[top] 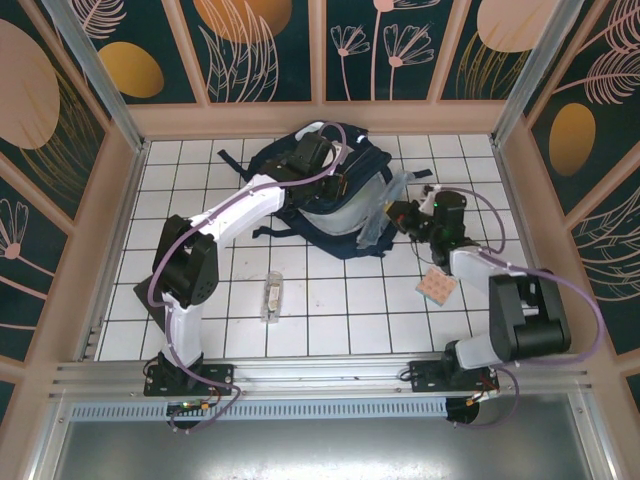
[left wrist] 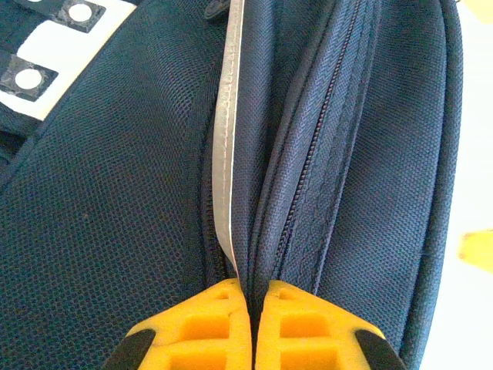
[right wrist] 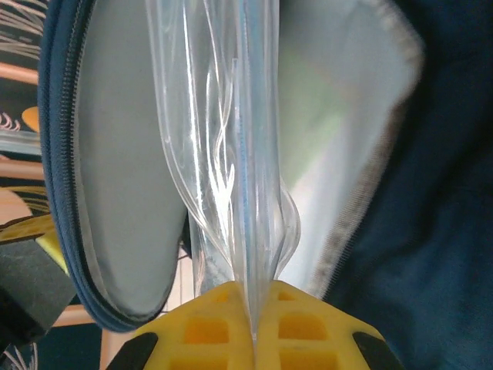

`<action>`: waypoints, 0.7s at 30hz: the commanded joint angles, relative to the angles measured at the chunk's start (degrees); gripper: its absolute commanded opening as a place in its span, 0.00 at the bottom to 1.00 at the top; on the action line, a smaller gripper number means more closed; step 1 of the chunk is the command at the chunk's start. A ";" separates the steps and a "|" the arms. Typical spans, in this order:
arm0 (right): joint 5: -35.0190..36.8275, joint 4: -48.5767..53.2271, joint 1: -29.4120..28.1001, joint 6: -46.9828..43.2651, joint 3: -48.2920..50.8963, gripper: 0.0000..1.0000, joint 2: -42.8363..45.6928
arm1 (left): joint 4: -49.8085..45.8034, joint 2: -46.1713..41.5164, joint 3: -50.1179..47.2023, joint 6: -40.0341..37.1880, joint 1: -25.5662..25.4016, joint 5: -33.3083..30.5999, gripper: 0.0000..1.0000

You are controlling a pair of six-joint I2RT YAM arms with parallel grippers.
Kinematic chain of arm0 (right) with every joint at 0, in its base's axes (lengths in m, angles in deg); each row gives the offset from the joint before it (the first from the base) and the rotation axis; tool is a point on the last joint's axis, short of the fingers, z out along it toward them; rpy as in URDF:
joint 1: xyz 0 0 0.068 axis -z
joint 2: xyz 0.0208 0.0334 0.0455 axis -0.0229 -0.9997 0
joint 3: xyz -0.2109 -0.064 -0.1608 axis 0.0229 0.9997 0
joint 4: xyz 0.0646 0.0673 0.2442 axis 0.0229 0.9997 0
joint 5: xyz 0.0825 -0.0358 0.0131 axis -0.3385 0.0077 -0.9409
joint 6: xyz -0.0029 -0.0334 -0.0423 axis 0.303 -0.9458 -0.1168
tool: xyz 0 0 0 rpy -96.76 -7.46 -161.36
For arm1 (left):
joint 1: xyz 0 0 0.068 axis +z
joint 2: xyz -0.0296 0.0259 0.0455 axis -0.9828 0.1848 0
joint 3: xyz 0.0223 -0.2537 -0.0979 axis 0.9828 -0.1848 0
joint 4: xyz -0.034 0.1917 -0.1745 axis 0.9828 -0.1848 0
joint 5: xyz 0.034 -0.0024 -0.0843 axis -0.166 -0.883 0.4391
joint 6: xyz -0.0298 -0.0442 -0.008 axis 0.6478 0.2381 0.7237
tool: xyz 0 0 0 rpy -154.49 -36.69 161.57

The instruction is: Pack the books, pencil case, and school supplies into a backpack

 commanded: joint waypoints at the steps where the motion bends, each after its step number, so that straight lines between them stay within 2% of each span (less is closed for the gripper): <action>1: 1.50 -14.43 -2.79 6.00 -5.08 0.00 -7.43 | 2.38 -3.29 2.99 2.51 0.19 2.86 0.00; 8: 3.92 -28.13 -8.26 13.08 -18.06 0.00 -26.35 | 3.82 -3.95 3.27 4.68 0.16 4.33 0.00; 15: 12.91 -23.63 -13.20 19.51 -34.31 0.00 -41.30 | 5.12 -5.35 1.85 6.22 0.14 4.15 0.00; 18: 14.41 -20.68 -14.34 22.48 -41.42 0.00 -46.75 | 5.24 -5.44 1.90 6.29 0.26 3.19 0.00; 20: 15.03 -17.06 -14.41 24.43 -43.91 0.13 -48.35 | 5.40 -5.62 1.82 6.44 0.41 2.35 0.00; 21: 15.12 -14.98 -14.29 25.31 -44.35 0.24 -48.36 | 5.71 -5.77 1.67 6.52 0.63 1.91 0.00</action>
